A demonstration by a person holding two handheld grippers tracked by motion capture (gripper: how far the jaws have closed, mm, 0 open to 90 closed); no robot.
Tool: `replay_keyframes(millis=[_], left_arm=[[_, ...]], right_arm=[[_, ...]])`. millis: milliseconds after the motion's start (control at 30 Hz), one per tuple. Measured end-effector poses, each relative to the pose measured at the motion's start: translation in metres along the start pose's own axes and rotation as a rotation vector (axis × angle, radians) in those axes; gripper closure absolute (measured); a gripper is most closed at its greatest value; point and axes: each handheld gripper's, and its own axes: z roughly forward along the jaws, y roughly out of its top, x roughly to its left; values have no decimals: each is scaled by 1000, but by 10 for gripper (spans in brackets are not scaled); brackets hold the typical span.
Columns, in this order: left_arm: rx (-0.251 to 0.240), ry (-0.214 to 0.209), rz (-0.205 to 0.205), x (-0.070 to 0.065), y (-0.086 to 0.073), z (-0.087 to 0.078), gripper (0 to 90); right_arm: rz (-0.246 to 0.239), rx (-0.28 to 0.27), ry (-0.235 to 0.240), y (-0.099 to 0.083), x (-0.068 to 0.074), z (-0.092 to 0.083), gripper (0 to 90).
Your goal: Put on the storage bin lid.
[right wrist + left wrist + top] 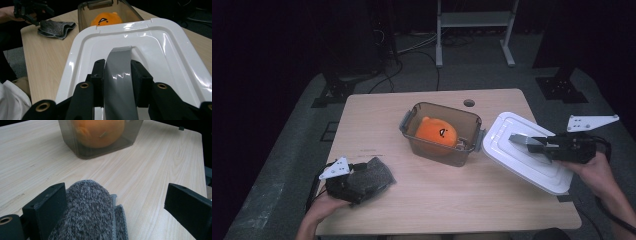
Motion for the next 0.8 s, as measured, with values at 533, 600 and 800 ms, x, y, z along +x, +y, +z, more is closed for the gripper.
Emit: replay_keyframes(millis=[533,600,800], left_arm=[[-5,3,-1,0,-1,-2,36],[-5,2,-2,0,-1,-2,36],[-3,1,0,0,-1,-2,36]], right_arm=[[-53,2,60,42,6,25,663],[-64,3,64,46,6,29,663],[-75,8,82,60,8,41,663]])
